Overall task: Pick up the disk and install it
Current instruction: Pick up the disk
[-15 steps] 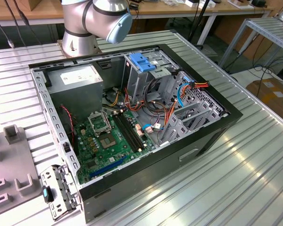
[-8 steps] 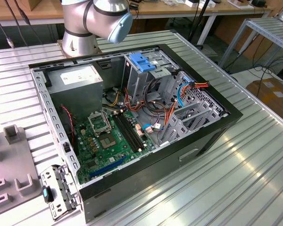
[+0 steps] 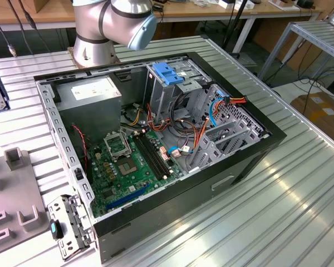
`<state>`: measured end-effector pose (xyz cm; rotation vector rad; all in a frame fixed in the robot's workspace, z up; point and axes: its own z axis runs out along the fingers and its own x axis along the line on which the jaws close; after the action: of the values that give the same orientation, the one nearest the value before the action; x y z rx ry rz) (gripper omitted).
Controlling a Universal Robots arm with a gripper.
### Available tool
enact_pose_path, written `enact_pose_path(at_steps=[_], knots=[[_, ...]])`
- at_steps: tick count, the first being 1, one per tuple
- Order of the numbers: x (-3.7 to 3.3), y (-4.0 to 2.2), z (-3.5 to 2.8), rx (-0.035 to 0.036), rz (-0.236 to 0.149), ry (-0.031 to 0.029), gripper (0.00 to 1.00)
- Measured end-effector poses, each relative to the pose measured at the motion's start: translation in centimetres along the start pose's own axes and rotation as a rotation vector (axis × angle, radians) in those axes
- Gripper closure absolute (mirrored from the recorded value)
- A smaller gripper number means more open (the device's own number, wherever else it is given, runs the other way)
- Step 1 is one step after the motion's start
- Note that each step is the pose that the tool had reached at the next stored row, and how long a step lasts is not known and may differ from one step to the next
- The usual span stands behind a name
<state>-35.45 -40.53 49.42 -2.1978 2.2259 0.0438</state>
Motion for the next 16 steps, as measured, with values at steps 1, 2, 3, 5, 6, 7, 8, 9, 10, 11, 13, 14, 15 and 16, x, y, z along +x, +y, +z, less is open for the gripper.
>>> enact_pose_path(at_steps=[1, 2, 3, 5, 6, 7, 8, 9, 10, 11, 13, 14, 15, 16], knots=[[0.04, -1.38, -0.01, 0.0000, 0.000, 0.0000, 0.63], [0.10, -2.44, -0.03, -0.0001, 0.000, 0.0000, 0.63], [0.13, -3.24, -0.04, -0.0001, 0.000, 0.0000, 0.63], [0.13, -3.25, -0.04, -0.0001, 0.000, 0.0000, 0.63], [0.13, -3.27, -0.04, -0.0001, 0.000, 0.0000, 0.63], [0.13, -3.47, -0.04, -0.0002, 0.000, 0.0007, 0.63], [0.12, -3.75, -0.04, -0.0001, 0.000, 0.0014, 0.63], [0.12, -4.13, -0.03, 0.0000, 0.000, 0.0024, 0.63], [0.11, -4.33, -0.03, 0.0000, 0.000, 0.0031, 0.63], [0.11, -4.45, -0.04, -0.0001, 0.000, 0.0037, 0.63], [0.11, -4.63, -0.02, 0.0000, 0.000, 0.0042, 0.63], [0.11, -4.77, -0.02, 0.0000, 0.000, 0.0044, 0.63], [0.11, -4.88, -0.02, -0.0001, 0.000, 0.0045, 0.63], [0.11, -4.99, -0.02, -0.0001, 0.000, 0.0046, 0.63]])
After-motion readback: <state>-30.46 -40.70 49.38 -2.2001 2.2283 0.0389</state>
